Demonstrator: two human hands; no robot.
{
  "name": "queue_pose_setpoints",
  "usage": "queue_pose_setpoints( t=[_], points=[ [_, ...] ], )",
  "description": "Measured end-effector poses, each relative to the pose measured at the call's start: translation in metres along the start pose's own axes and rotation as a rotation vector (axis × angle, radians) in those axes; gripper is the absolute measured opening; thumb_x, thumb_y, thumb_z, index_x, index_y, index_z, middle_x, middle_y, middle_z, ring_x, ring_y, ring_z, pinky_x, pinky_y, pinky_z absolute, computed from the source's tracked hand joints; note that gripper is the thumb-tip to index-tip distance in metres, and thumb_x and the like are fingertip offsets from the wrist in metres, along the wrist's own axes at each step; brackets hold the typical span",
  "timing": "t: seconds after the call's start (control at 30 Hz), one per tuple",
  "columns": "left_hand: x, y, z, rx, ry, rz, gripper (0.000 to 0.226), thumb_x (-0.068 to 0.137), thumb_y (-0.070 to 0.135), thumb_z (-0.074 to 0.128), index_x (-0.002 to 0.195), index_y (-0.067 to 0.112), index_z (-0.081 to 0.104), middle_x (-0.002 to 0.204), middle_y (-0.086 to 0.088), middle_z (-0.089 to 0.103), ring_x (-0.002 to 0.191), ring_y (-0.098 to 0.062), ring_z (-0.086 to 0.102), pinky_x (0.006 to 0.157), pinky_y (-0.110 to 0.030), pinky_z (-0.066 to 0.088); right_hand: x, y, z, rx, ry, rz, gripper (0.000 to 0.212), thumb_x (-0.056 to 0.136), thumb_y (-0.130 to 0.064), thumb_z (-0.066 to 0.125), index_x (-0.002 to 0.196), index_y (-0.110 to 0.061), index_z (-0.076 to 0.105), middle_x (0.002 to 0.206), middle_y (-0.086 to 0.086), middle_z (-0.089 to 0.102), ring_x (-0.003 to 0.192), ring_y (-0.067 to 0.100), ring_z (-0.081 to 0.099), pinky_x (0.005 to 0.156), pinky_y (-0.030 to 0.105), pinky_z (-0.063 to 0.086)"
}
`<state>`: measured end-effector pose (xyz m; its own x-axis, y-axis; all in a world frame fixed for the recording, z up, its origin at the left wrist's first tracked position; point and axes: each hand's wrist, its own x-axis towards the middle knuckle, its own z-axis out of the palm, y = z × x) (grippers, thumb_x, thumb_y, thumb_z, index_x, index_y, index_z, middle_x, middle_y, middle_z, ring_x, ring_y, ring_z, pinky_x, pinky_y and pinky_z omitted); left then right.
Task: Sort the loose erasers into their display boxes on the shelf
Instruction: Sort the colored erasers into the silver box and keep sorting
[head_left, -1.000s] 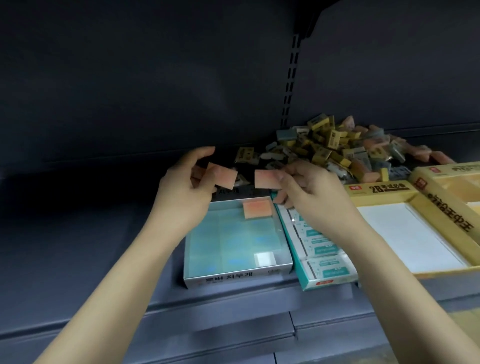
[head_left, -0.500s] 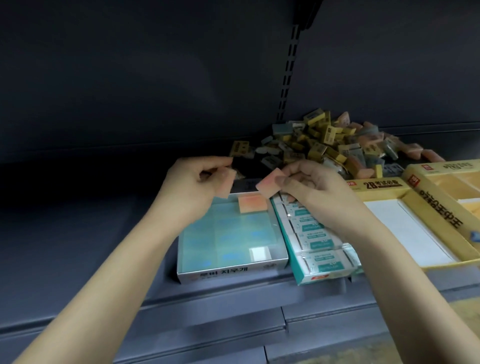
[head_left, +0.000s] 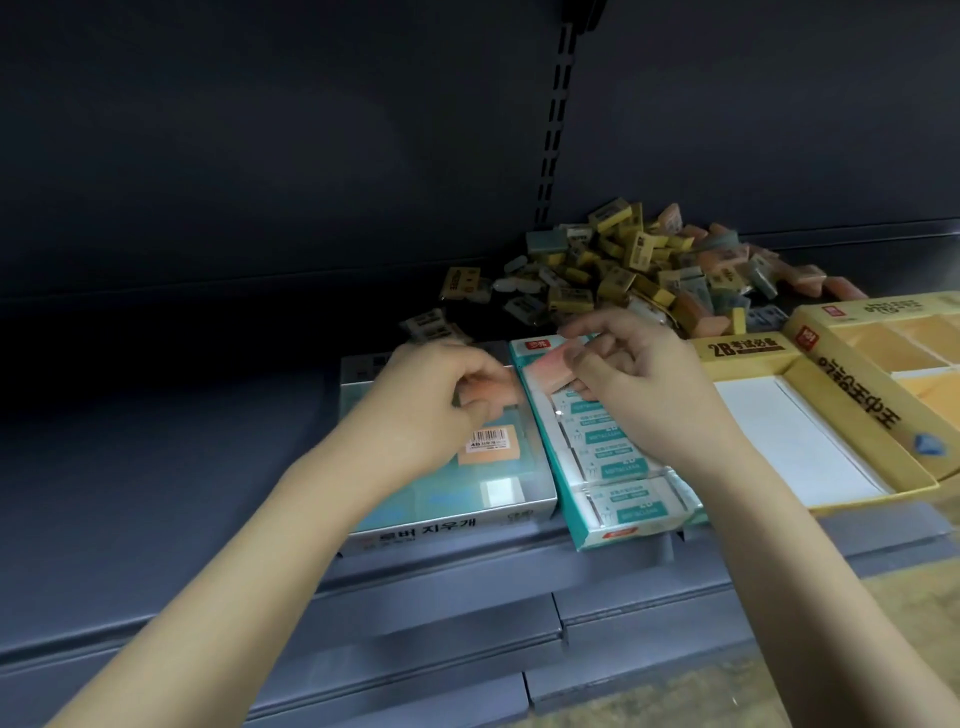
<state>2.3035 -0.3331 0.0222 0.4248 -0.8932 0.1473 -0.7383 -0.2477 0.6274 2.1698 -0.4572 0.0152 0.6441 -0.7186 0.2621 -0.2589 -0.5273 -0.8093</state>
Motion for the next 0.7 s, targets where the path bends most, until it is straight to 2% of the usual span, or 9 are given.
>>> queue_pose_setpoints(
  t=[0.07, 0.17, 0.23, 0.3, 0.4, 0.47, 0.53, 0.63, 0.7],
  points=[
    [-0.003, -0.003, -0.008, 0.053, -0.019, 0.033, 0.023, 0.077, 0.022, 0.074, 0.099, 0.022, 0.070, 0.101, 0.008, 0.064, 0.092, -0.005, 0.055, 0.071, -0.008, 0.036, -0.002, 0.002, -0.002, -0.020, 0.001, 0.003, 0.016, 0.090, -0.022, 0.060, 0.087, -0.038, 0.058, 0.073, 0.000, 0.064, 0.073, 0.017, 0.064, 0.073, 0.038, 0.053],
    [-0.010, -0.009, -0.021, 0.126, -0.170, 0.060, 0.028, 0.067, 0.032, 0.080, 0.092, 0.027, 0.068, 0.097, 0.013, 0.061, 0.093, -0.003, 0.052, 0.076, -0.003, 0.034, -0.004, 0.004, -0.003, -0.048, 0.008, 0.002, 0.009, 0.089, -0.023, 0.060, 0.092, -0.031, 0.061, 0.071, -0.007, 0.059, 0.066, 0.007, 0.057, 0.066, 0.027, 0.046],
    [-0.013, -0.011, -0.023, 0.161, -0.253, 0.084, 0.031, 0.065, 0.033, 0.081, 0.093, 0.029, 0.067, 0.096, 0.015, 0.060, 0.092, -0.002, 0.053, 0.081, -0.007, 0.036, -0.005, 0.006, -0.003, -0.064, 0.022, -0.007, 0.008, 0.089, -0.022, 0.061, 0.093, -0.028, 0.061, 0.072, -0.005, 0.059, 0.064, 0.006, 0.053, 0.062, 0.021, 0.043],
    [-0.015, -0.012, -0.019, 0.166, -0.274, 0.103, 0.031, 0.068, 0.029, 0.080, 0.097, 0.026, 0.068, 0.094, 0.015, 0.060, 0.089, -0.003, 0.054, 0.080, -0.008, 0.038, -0.005, 0.007, -0.003, -0.070, 0.029, -0.019, 0.008, 0.087, -0.020, 0.065, 0.092, -0.026, 0.062, 0.074, 0.001, 0.060, 0.063, 0.005, 0.051, 0.059, 0.017, 0.040],
    [-0.015, -0.012, -0.016, 0.106, -0.208, 0.090, 0.018, 0.079, 0.023, 0.072, 0.096, 0.021, 0.072, 0.091, 0.012, 0.067, 0.083, -0.001, 0.059, 0.078, -0.011, 0.042, -0.006, 0.008, -0.003, -0.057, 0.023, -0.014, 0.011, 0.084, -0.020, 0.069, 0.091, -0.025, 0.062, 0.078, 0.005, 0.062, 0.065, 0.010, 0.051, 0.061, 0.019, 0.042],
    [-0.013, -0.012, -0.015, 0.064, -0.151, 0.049, 0.011, 0.085, 0.022, 0.065, 0.092, 0.023, 0.074, 0.086, 0.015, 0.069, 0.080, 0.007, 0.059, 0.070, -0.002, 0.038, -0.005, 0.009, -0.004, -0.041, 0.021, -0.007, 0.012, 0.083, -0.021, 0.071, 0.090, -0.025, 0.062, 0.079, 0.003, 0.062, 0.064, 0.008, 0.050, 0.059, 0.015, 0.041],
    [-0.010, -0.011, -0.012, 0.054, -0.109, 0.013, 0.009, 0.086, 0.022, 0.064, 0.084, 0.025, 0.072, 0.080, 0.013, 0.068, 0.074, 0.003, 0.058, 0.065, -0.001, 0.037, -0.004, 0.010, -0.004, -0.038, 0.017, 0.000, 0.013, 0.082, -0.021, 0.071, 0.089, -0.025, 0.061, 0.080, -0.001, 0.061, 0.065, 0.006, 0.049, 0.060, 0.012, 0.041],
    [-0.006, -0.011, -0.005, 0.057, -0.029, -0.038, 0.010, 0.083, 0.023, 0.068, 0.073, 0.024, 0.066, 0.070, 0.010, 0.062, 0.064, -0.003, 0.055, 0.061, -0.008, 0.041, -0.004, 0.009, -0.004, -0.057, 0.016, -0.006, 0.013, 0.083, -0.022, 0.070, 0.091, -0.024, 0.061, 0.079, -0.003, 0.061, 0.065, 0.005, 0.050, 0.060, 0.012, 0.040],
    [-0.005, -0.012, 0.000, 0.083, 0.049, -0.059, 0.008, 0.083, 0.021, 0.068, 0.075, 0.021, 0.066, 0.068, 0.010, 0.061, 0.062, -0.005, 0.055, 0.067, -0.020, 0.048, -0.005, 0.009, -0.004, -0.102, 0.018, -0.024, 0.012, 0.083, -0.021, 0.070, 0.092, -0.024, 0.062, 0.078, -0.005, 0.061, 0.068, 0.006, 0.052, 0.058, 0.010, 0.038]
  ],
)
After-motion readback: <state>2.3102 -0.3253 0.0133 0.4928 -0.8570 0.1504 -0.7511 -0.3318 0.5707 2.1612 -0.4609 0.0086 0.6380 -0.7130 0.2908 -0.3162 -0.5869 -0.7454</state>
